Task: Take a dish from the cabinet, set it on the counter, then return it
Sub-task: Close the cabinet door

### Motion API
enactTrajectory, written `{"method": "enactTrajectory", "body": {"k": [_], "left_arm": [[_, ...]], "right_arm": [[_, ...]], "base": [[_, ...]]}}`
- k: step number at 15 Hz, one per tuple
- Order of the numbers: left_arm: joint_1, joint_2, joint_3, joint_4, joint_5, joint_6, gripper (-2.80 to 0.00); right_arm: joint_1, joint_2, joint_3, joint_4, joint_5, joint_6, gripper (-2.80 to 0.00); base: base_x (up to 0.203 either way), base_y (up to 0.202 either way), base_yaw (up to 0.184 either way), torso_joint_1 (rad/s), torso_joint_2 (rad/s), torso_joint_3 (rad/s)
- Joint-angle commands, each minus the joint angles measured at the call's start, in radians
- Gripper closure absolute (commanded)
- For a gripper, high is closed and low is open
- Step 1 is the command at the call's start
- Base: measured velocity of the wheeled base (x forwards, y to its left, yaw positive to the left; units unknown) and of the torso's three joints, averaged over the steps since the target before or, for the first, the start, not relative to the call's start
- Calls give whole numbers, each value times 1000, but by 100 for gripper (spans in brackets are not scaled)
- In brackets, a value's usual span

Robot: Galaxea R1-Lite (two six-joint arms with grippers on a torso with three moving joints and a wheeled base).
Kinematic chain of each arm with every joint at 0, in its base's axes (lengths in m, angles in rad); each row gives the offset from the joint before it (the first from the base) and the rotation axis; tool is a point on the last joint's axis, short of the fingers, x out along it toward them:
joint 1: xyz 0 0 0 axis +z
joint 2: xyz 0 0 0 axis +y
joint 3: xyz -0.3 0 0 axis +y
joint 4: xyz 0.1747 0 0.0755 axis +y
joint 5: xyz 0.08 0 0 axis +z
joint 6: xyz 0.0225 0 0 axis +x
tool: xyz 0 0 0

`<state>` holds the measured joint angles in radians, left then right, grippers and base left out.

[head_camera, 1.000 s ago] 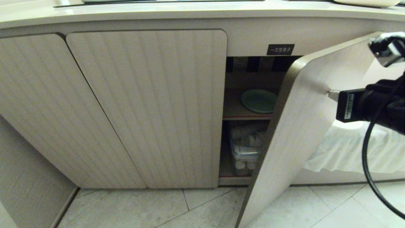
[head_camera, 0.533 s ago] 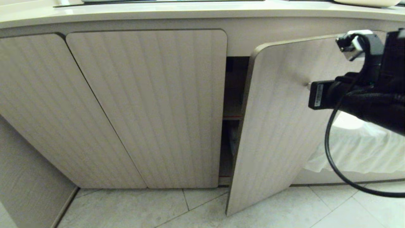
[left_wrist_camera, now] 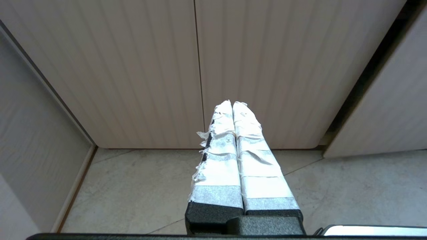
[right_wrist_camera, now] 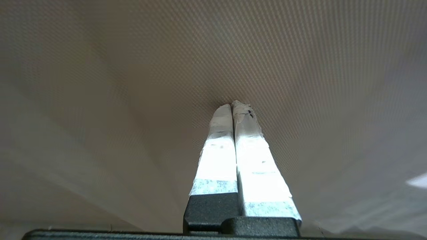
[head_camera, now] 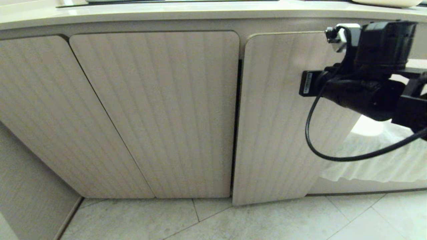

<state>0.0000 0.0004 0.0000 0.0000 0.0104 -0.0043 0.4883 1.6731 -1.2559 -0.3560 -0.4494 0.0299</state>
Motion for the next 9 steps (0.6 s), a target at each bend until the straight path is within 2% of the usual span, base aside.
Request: {"method": "enactTrajectory", "body": {"k": [1,9], "left_arm": [[0,0,0,0,0,0,0],[0,0,0,0,0,0,0]], "right_arm": [[0,67,-24,-58,-2,-1,0],[0,122,-25,-195,-11,-13,0]], "base": [[0,0,0,0,0,0],[0,0,0,0,0,0]]}}
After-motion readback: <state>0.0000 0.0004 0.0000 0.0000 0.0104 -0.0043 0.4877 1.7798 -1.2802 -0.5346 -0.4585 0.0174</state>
